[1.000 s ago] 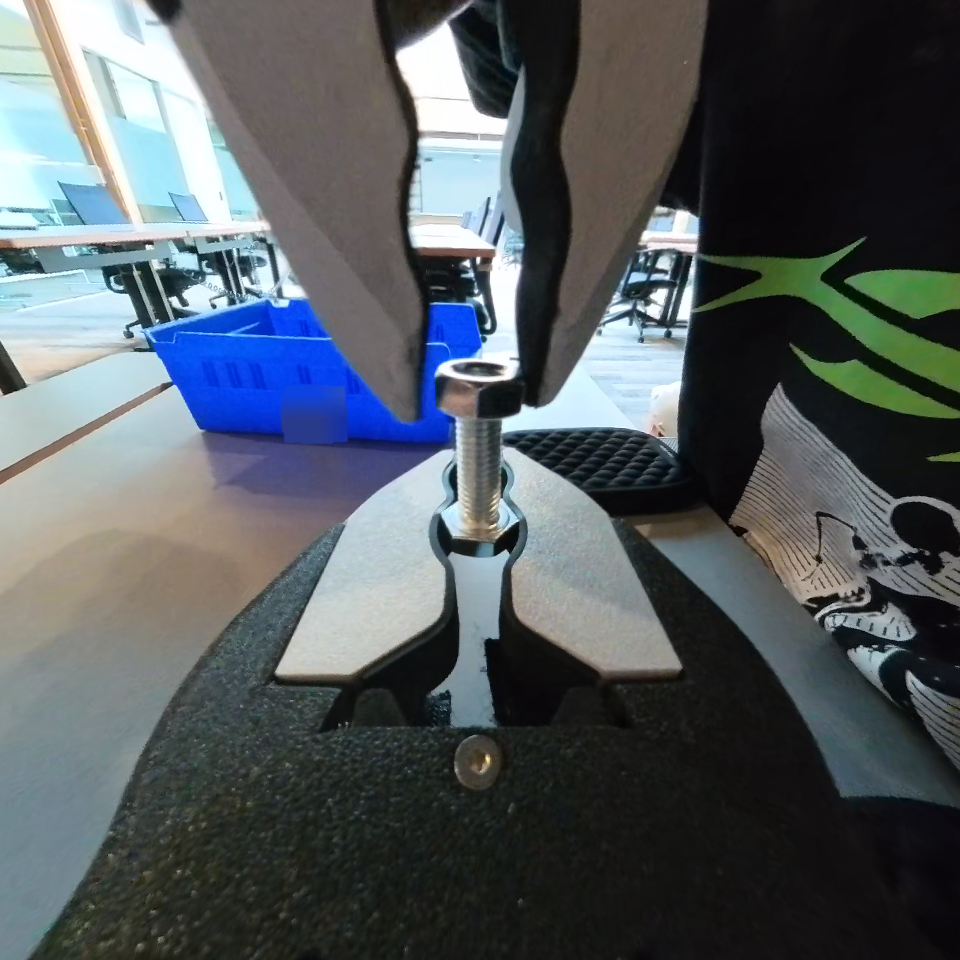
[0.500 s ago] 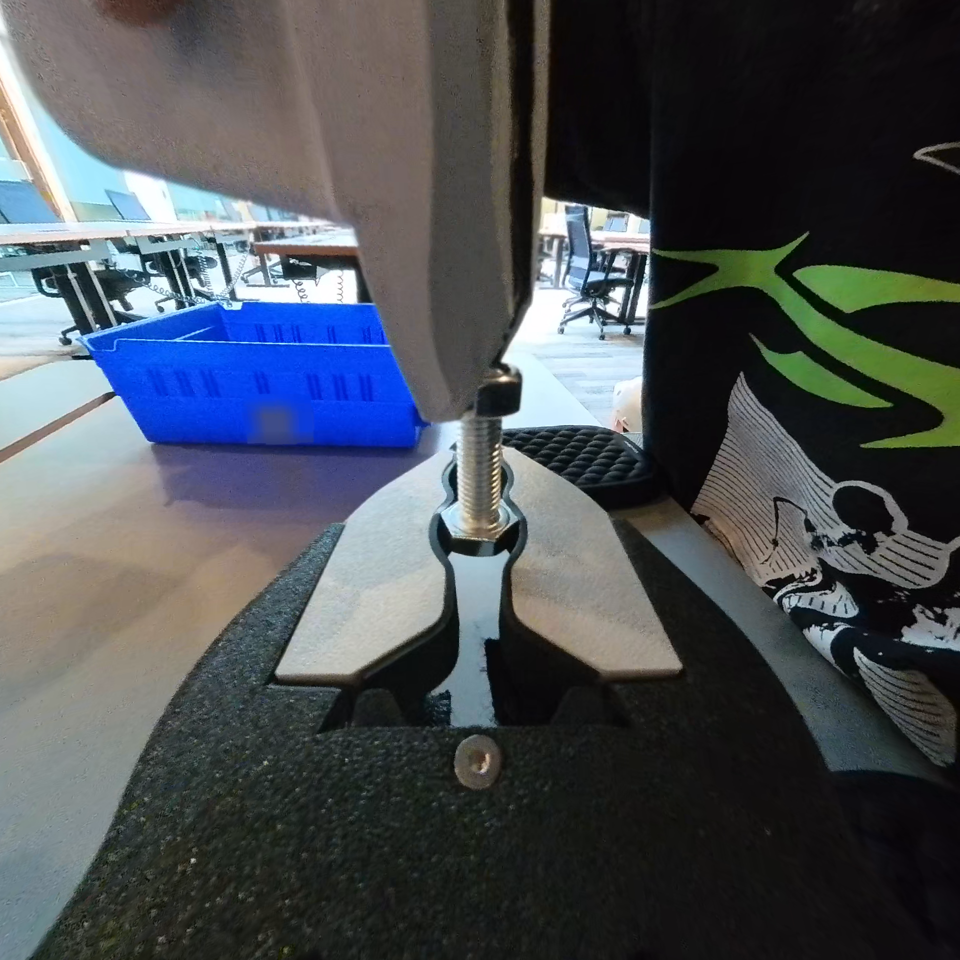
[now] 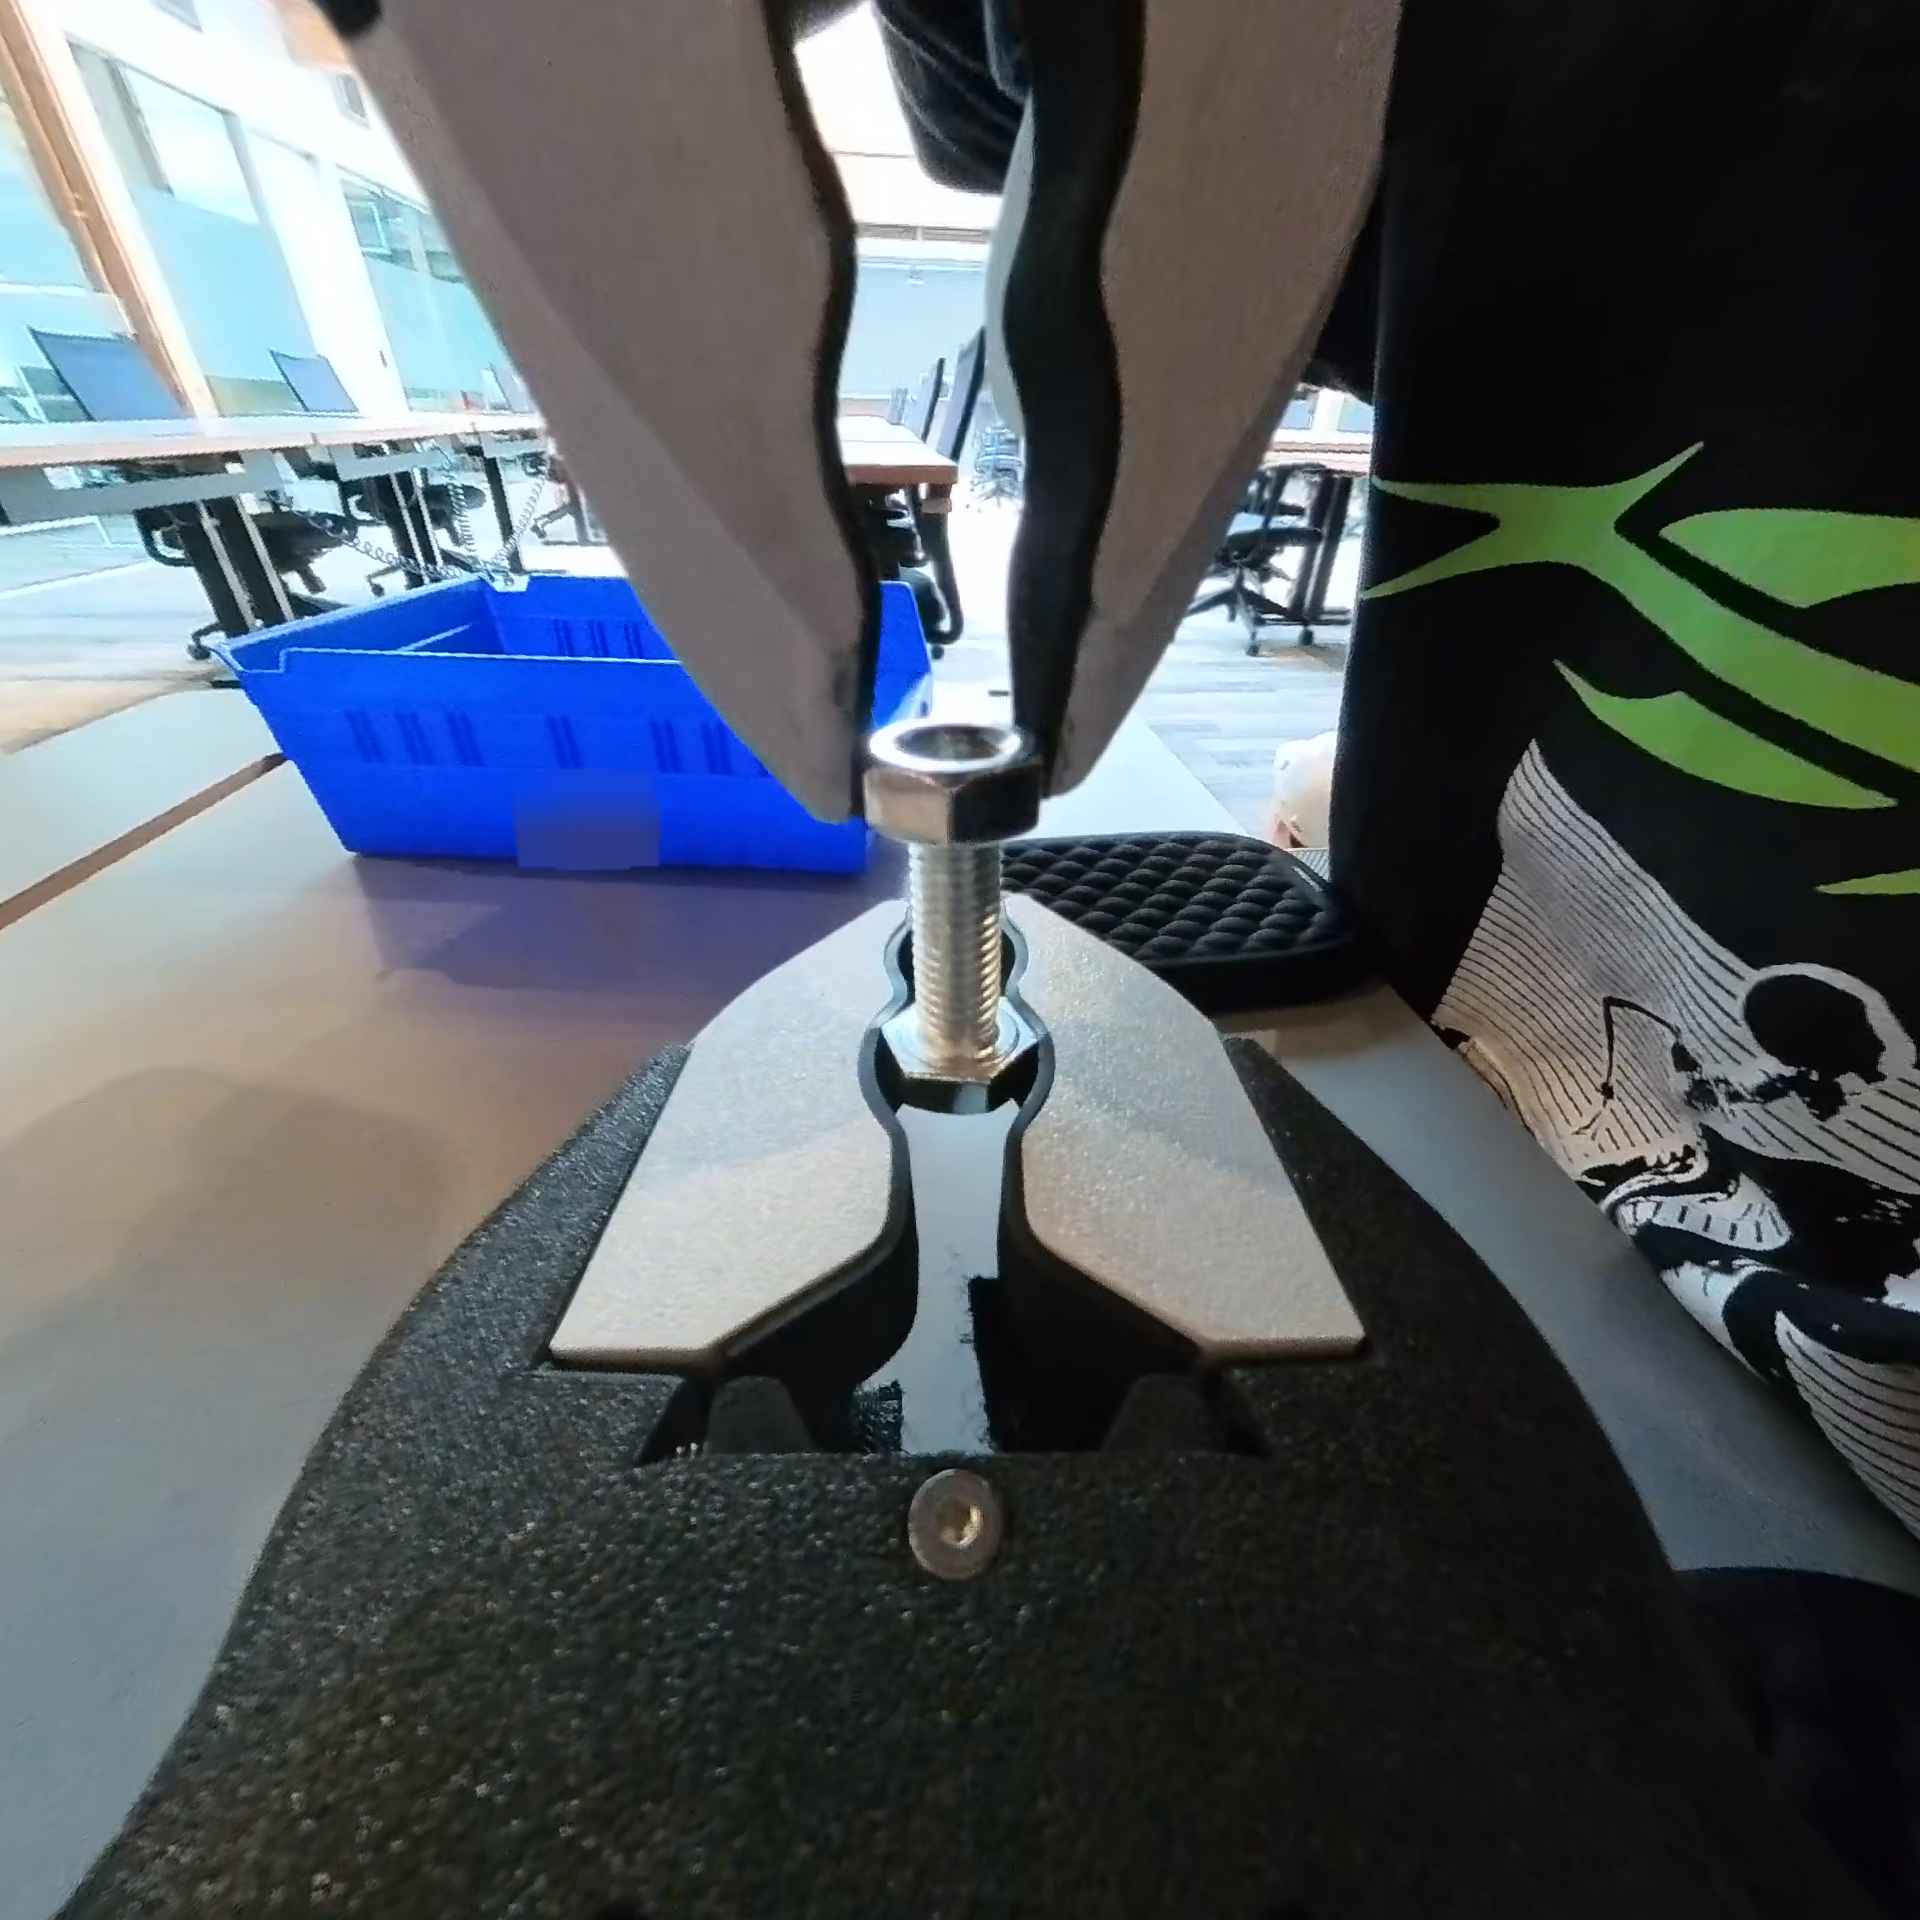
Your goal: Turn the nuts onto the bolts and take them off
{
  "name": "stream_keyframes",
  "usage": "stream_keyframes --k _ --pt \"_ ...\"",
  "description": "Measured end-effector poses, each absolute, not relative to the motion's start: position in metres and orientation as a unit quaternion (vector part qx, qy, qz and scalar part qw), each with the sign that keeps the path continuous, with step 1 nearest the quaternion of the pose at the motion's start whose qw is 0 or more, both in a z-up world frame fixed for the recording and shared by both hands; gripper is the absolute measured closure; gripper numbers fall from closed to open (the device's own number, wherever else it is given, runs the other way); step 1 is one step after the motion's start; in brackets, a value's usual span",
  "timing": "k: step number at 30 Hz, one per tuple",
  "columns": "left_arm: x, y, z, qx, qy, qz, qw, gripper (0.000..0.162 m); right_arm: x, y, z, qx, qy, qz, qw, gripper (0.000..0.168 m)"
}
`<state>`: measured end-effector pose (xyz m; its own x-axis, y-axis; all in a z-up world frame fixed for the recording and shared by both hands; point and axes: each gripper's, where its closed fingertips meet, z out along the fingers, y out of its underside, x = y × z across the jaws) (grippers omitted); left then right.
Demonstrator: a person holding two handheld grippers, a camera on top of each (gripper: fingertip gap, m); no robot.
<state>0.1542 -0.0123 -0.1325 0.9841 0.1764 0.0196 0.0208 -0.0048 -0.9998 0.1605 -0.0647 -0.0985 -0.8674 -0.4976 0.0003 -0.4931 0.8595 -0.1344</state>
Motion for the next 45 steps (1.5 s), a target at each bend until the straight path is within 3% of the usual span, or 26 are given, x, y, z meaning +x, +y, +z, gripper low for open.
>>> stream_keyframes --k 2,7,10,14,17,22,28,31,32,34,40,45 --pt "0.155 -0.013 -0.131 -0.703 -0.066 0.053 0.706 0.150 0.161 -0.066 -0.097 -0.279 0.958 -0.071 0.017 0.150" --pt "0.159 -0.012 -0.129 -0.700 -0.059 0.041 0.711 0.150 0.161 -0.074 -0.085 -0.498 0.861 -0.104 -0.018 0.125" --pt "0.160 -0.011 -0.129 -0.701 -0.055 0.039 0.710 0.150 0.163 -0.064 -0.089 -0.624 0.777 -0.083 -0.015 0.132" --pt "0.161 -0.010 -0.130 -0.703 -0.053 0.036 0.709 0.150 0.164 -0.068 -0.092 -0.639 0.765 -0.076 0.008 0.137" --pt "0.162 -0.010 -0.130 -0.703 -0.050 0.034 0.708 0.150 0.166 -0.067 -0.093 -0.651 0.755 -0.073 0.018 0.150" --pt "0.159 -0.011 -0.128 -0.701 -0.054 0.047 0.710 0.150 0.166 -0.069 -0.092 -0.584 0.808 -0.081 0.023 0.151" --pt "0.155 -0.012 -0.130 -0.703 -0.067 0.059 0.705 0.150 0.163 -0.067 -0.094 -0.259 0.962 -0.080 0.034 0.151" --pt "0.156 -0.009 -0.133 -0.710 -0.064 0.055 0.699 0.150 0.164 -0.064 -0.096 -0.237 0.967 -0.082 0.039 0.151" --pt "0.156 -0.010 -0.132 -0.708 -0.062 0.054 0.701 0.150 0.164 -0.065 -0.096 -0.249 0.964 -0.085 0.036 0.149" --pt "0.158 -0.010 -0.129 -0.702 -0.059 0.048 0.709 0.150 0.159 -0.070 -0.093 -0.295 0.951 -0.095 0.007 0.127" --pt "0.161 -0.008 -0.129 -0.703 -0.051 0.038 0.708 0.150 0.171 -0.064 -0.085 -0.617 0.781 -0.095 -0.017 0.127" --pt "0.162 -0.008 -0.129 -0.703 -0.048 0.036 0.708 0.150 0.172 -0.070 -0.088 -0.645 0.760 -0.079 0.011 0.135"
